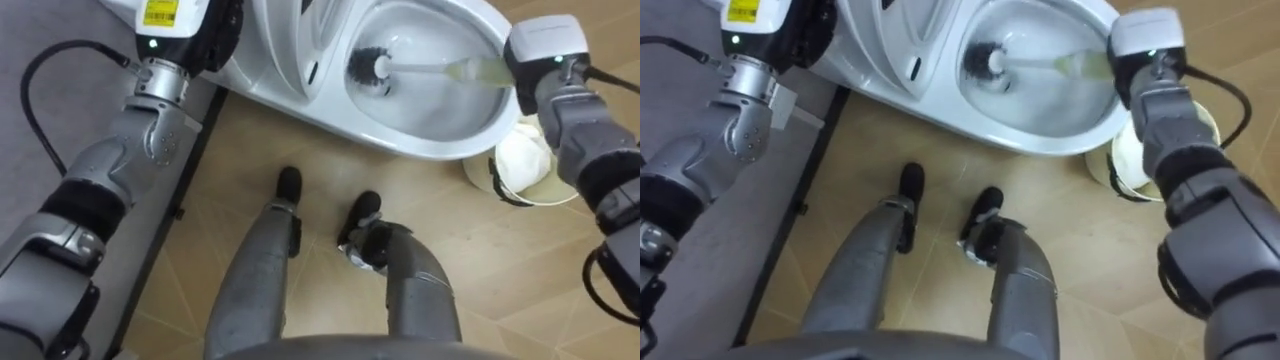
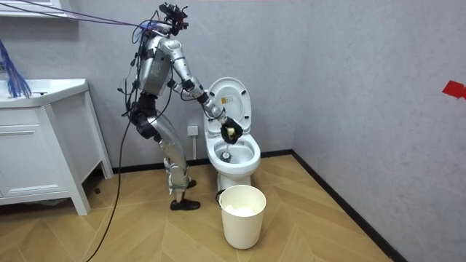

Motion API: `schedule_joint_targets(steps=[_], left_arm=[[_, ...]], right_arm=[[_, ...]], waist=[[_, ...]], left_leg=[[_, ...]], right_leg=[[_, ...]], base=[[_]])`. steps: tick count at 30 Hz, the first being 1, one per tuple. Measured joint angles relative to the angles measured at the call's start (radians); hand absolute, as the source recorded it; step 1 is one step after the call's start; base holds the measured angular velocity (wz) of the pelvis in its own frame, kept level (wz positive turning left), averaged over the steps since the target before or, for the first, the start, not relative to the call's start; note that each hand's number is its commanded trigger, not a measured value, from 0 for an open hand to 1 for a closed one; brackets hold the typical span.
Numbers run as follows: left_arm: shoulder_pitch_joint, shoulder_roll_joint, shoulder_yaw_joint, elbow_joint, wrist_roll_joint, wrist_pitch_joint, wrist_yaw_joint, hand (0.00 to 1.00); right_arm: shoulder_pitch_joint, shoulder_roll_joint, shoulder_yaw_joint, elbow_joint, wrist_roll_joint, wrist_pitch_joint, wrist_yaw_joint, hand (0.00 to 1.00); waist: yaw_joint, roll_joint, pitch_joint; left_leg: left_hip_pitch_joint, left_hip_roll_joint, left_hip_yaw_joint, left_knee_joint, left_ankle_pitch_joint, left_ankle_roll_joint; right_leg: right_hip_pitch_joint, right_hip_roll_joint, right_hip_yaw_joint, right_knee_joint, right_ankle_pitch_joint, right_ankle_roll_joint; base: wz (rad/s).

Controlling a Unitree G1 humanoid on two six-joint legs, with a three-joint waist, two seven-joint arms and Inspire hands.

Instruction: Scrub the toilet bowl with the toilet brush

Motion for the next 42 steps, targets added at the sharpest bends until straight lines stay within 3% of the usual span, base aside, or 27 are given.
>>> schedule_joint_targets(steps=[1,5,10,14,16,17,19,22,24,25,27,30,33,37,39,42], left_arm=[[0.006,-0.009,-0.009,0.011,-0.004,0.002,-0.001,0.0],[0.047,-0.037,-0.004,0.031,-0.014,0.02,-0.001,0.0],[0.086,-0.036,0.009,0.031,-0.041,0.037,0.003,0.0],[0.09,-0.032,0.015,0.032,-0.04,0.041,0.004,0.0],[0.088,-0.026,0.014,0.029,-0.042,0.04,-0.003,0.0],[0.079,-0.025,0.014,0.028,-0.043,0.04,-0.008,0.0],[0.053,-0.021,0.011,0.017,-0.046,0.038,-0.002,0.0],[0.036,0.008,0.01,-0.022,-0.041,0.037,0.015,0.0],[0.026,0.03,0.016,-0.041,-0.008,0.038,0.045,0.0],[0.022,0.034,0.017,-0.045,-0.004,0.039,0.049,0.0],[0.022,0.051,0.025,-0.04,0.025,0.04,0.056,0.0],[0.019,0.051,0.029,-0.048,0.054,0.057,0.048,0.0],[0.013,0.051,0.027,-0.048,0.057,0.063,0.035,0.0],[-0.004,0.043,0.016,-0.043,0.056,0.068,0.0,0.0],[-0.023,0.018,0.0,-0.028,0.05,0.074,-0.012,0.0],[-0.049,-0.036,-0.029,0.003,0.04,0.074,-0.019,0.0]], right_arm=[[0.03,0.006,-0.001,-0.005,0.009,0.016,0.001,1.0],[0.13,0.023,-0.033,-0.046,0.015,0.049,0.002,1.0],[0.211,0.063,-0.051,-0.114,0.075,0.096,0.01,1.0],[0.198,0.059,-0.057,-0.103,0.077,0.095,0.015,1.0],[0.165,0.038,-0.037,-0.091,0.101,0.089,0.03,1.0],[0.132,0.025,-0.023,-0.078,0.119,0.082,0.042,1.0],[0.032,0.007,0.01,0.001,0.2,0.043,0.042,1.0],[-0.063,-0.008,0.008,0.058,0.28,-0.001,0.033,1.0],[-0.157,-0.018,-0.012,0.113,0.35,-0.022,0.011,1.0],[-0.174,-0.029,-0.017,0.116,0.359,-0.023,0.007,1.0],[-0.223,-0.069,-0.081,0.119,0.365,-0.049,0.002,1.0],[-0.246,-0.123,-0.083,0.129,0.359,-0.082,-0.031,1.0],[-0.243,-0.136,-0.083,0.13,0.329,-0.093,-0.034,1.0],[-0.2,-0.114,-0.078,0.113,0.278,-0.086,-0.044,1.0],[-0.141,-0.112,-0.066,0.072,0.207,-0.076,-0.06,1.0],[-0.046,-0.088,-0.009,0.06,0.129,-0.054,-0.057,1.0]], waist=[[0.0,0.021,-0.0062],[-0.025,0.062,-0.025],[-0.047,0.072,-0.0313],[-0.044,0.074,-0.0318],[-0.032,0.07,-0.0297],[-0.022,0.064,-0.0254],[-0.009,0.037,-0.0094],[-0.009,-0.005,0.0018],[-0.016,-0.044,0.0024],[-0.019,-0.052,0.003],[-0.038,-0.082,0.0028],[-0.047,-0.103,0.0021],[-0.052,-0.109,0.0031],[-0.047,-0.1,0.0074],[-0.032,-0.062,0.0172],[-0.007,0.011,0.0136]], left_leg=[[0.004,-0.002,-0.001,0.001,0.002,0.004],[0.038,-0.007,0.0,-0.03,0.005,0.008],[0.078,-0.001,-0.002,-0.083,0.022,0.0],[0.078,0.007,0.002,-0.082,0.022,-0.001],[0.077,0.014,0.016,-0.075,0.019,0.0],[0.076,0.016,0.026,-0.074,0.018,0.0],[0.072,0.014,0.037,-0.082,0.018,0.0],[0.043,0.013,0.054,-0.082,0.02,-0.002],[0.016,0.012,0.053,-0.08,0.023,-0.005],[0.012,0.013,0.053,-0.077,0.023,-0.006],[0.013,0.013,0.053,-0.074,0.023,-0.006],[0.015,0.016,0.046,-0.055,0.023,-0.006],[0.012,0.013,0.046,-0.041,0.026,-0.006],[0.012,0.013,0.049,-0.016,0.022,0.0],[0.006,0.014,0.044,0.007,0.016,0.009],[-0.012,0.009,0.036,0.022,0.009,0.019]], right_leg=[[0.008,0.0,0.0,-0.004,-0.001,0.005],[0.041,-0.002,-0.005,-0.028,-0.003,0.015],[0.071,0.009,-0.006,-0.059,-0.001,0.016],[0.073,0.013,-0.007,-0.059,-0.003,0.01],[0.07,0.013,-0.007,-0.054,-0.002,0.006],[0.062,0.009,-0.002,-0.045,-0.004,0.004],[0.038,0.003,0.009,-0.027,-0.006,0.001],[-0.005,-0.015,0.008,0.012,-0.014,-0.01],[-0.037,-0.019,0.007,0.027,-0.012,-0.02],[-0.04,-0.019,0.007,0.031,-0.011,-0.022],[-0.038,-0.022,0.003,0.035,-0.011,-0.027],[-0.024,-0.02,-0.006,0.032,-0.01,-0.024],[-0.023,-0.023,-0.006,0.035,-0.007,-0.014],[-0.013,-0.026,-0.007,0.045,-0.013,-0.012],[-0.005,-0.026,-0.013,0.043,-0.015,-0.007],[-0.007,-0.032,-0.024,0.041,-0.016,0.007]], base=[[0.0],[0.03],[0.02],[-0.03],[-0.12],[-0.09],[-0.03],[0.12],[0.1],[0.12],[0.07],[0.0],[-0.03],[0.0],[0.04],[0.05]])
